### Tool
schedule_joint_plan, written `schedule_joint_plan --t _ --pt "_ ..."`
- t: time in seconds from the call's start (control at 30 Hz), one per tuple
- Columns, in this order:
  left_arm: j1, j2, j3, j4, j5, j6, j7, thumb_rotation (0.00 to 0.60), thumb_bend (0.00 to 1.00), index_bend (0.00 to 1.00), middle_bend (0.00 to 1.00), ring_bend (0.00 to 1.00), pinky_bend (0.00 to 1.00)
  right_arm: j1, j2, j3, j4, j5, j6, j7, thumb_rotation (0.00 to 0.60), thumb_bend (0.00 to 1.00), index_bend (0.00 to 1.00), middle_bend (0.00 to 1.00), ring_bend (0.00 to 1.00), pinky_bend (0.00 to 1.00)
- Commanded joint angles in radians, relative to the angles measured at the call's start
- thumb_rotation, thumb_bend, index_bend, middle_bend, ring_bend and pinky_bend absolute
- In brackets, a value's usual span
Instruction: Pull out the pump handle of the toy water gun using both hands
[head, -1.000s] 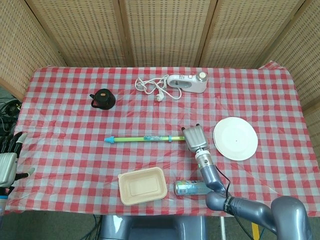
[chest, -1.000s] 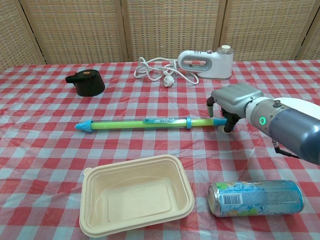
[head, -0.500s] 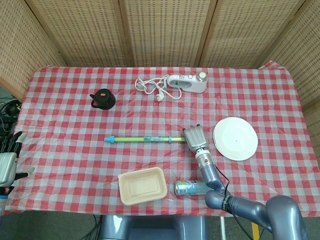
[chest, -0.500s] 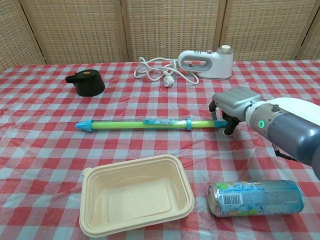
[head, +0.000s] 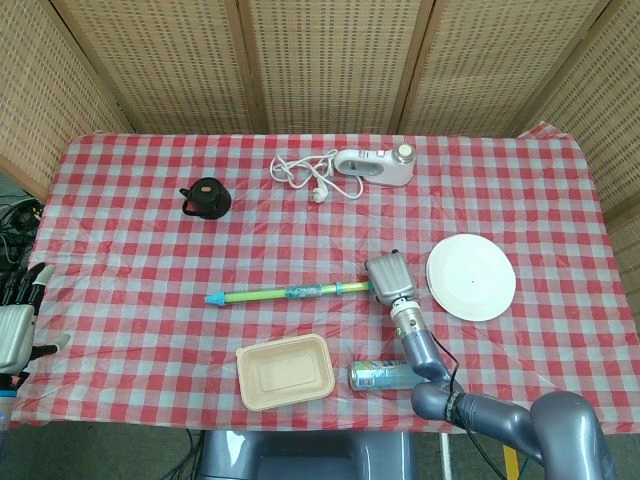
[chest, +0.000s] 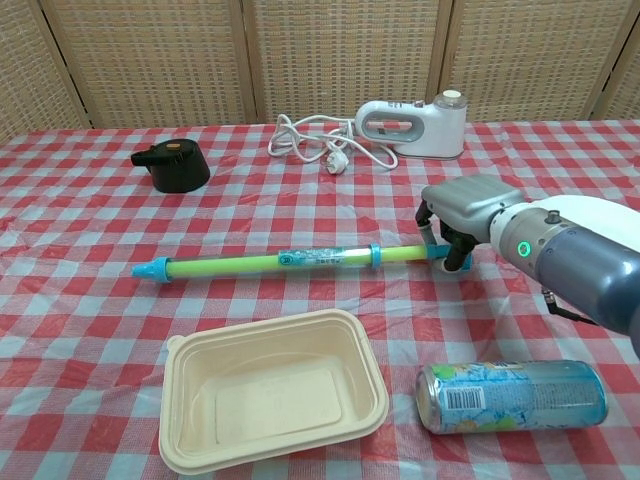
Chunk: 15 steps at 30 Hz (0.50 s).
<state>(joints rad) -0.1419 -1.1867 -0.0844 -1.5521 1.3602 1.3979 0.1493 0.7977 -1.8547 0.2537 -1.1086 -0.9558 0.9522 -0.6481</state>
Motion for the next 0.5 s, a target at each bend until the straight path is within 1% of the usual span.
schedule_joint_plan --t 0.03,0.17,0.27,0.4,0.5 --pt "0.000 0.002 -0.001 -0.006 -0.002 0.000 -0.001 0.600 0.12 0.00 0.00 0.00 0.00 0.001 0.032 0.013 -0.058 0.002 0.010 0.001 0.600 0.53 0.80 1.00 0.95 0.44" --pt "-0.005 0.010 -0.006 -0.026 -0.008 -0.007 -0.002 0.600 0.12 0.00 0.00 0.00 0.00 0.006 0.072 0.039 -0.133 0.036 0.018 -0.028 0.600 0.54 0.81 1.00 0.95 0.44" --pt "-0.015 0.032 -0.014 -0.050 -0.012 -0.016 0.009 0.600 0.12 0.00 0.00 0.00 0.00 0.013 0.115 0.065 -0.214 0.081 0.028 -0.060 0.600 0.54 0.81 1.00 0.95 0.44" --pt "-0.035 0.071 -0.042 -0.094 -0.036 -0.030 0.030 0.600 0.12 0.00 0.00 0.00 0.00 0.028 0.159 0.075 -0.288 0.120 0.049 -0.113 0.600 0.54 0.81 1.00 0.95 0.44" --pt "-0.065 0.114 -0.069 -0.148 -0.074 -0.065 0.072 0.600 0.12 0.00 0.00 0.00 0.00 0.045 0.178 0.083 -0.329 0.155 0.062 -0.146 0.600 0.54 0.81 1.00 0.95 0.44"
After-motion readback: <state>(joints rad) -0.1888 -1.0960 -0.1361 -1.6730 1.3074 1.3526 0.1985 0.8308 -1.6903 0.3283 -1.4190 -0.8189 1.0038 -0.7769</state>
